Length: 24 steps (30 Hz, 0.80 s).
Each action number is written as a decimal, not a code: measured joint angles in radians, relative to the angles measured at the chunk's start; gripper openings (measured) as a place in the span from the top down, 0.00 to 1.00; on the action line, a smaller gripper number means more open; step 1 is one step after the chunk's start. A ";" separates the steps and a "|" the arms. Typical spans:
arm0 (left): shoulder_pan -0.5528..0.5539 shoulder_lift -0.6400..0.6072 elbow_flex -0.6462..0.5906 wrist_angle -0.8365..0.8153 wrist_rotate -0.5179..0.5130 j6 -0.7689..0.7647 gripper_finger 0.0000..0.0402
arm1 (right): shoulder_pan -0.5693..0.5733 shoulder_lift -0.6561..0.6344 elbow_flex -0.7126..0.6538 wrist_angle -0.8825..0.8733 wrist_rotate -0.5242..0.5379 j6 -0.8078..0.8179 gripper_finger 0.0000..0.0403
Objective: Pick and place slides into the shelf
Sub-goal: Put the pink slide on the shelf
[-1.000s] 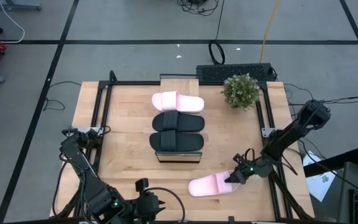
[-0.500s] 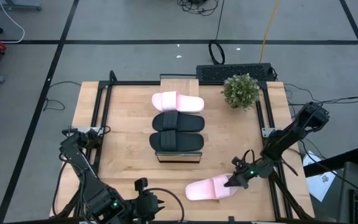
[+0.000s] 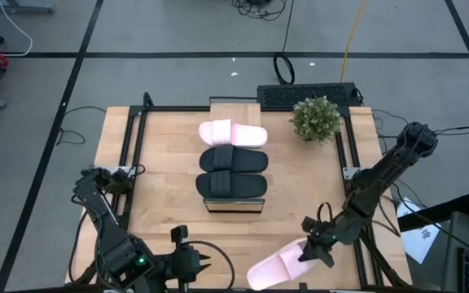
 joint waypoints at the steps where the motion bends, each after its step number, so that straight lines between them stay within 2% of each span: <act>1: 0.001 -0.002 0.000 0.001 -0.007 0.018 0.85 | 0.000 -0.004 0.051 -0.083 -0.001 -0.022 1.00; 6: 0.014 -0.003 0.000 0.003 -0.018 0.098 0.85 | -0.009 -0.012 0.271 -0.363 0.022 -0.140 1.00; 17: 0.020 -0.003 0.000 0.032 -0.018 0.198 0.85 | -0.115 -0.004 0.633 -0.810 0.036 -0.370 1.00; 21: 0.023 -0.003 0.000 0.068 -0.031 0.242 0.85 | -0.168 0.021 0.713 -0.851 0.035 -0.477 1.00; 24: 0.028 -0.009 0.000 0.115 -0.078 0.331 0.85 | -0.215 0.051 0.736 -0.800 -0.005 -0.554 1.00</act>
